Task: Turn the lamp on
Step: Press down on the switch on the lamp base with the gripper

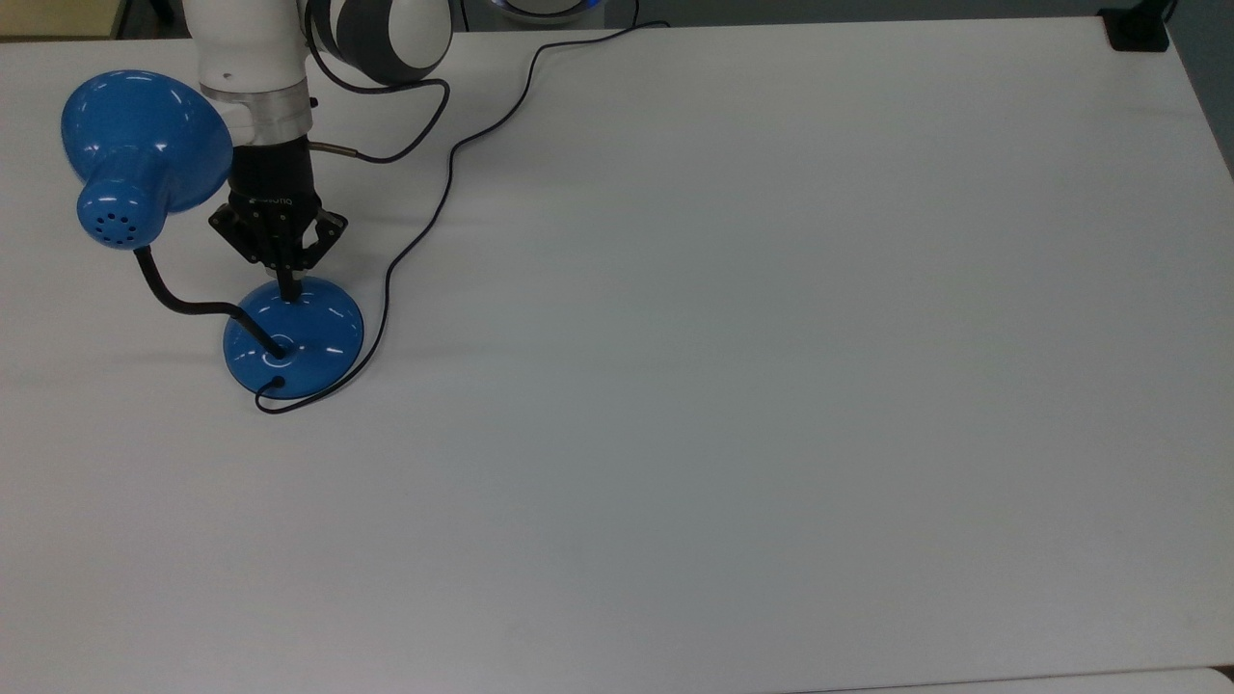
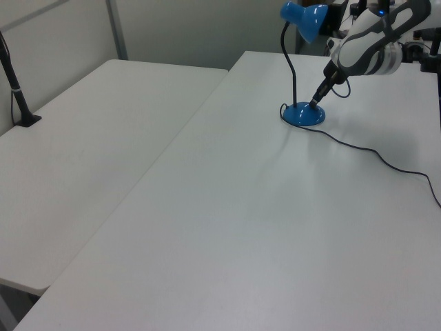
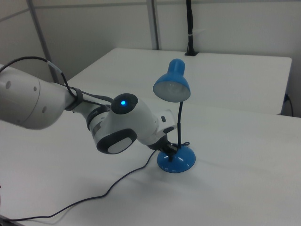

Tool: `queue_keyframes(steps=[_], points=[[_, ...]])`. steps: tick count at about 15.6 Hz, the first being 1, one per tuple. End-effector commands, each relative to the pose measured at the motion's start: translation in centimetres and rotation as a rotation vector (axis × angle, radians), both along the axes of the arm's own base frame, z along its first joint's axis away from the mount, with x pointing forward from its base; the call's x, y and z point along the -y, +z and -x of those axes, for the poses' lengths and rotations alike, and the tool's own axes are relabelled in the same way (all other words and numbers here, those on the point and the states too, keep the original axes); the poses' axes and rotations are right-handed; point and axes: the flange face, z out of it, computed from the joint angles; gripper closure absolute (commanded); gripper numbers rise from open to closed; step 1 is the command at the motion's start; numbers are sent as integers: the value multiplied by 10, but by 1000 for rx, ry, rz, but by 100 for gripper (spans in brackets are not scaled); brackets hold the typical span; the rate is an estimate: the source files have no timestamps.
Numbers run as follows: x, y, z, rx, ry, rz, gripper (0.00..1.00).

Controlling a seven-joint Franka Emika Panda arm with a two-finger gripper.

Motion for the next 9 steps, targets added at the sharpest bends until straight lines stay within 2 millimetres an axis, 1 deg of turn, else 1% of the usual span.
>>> queue_keyframes(steps=[1, 9], points=[[0, 6, 9, 17, 12, 11, 100], [1, -1, 9, 8, 14, 12, 100]])
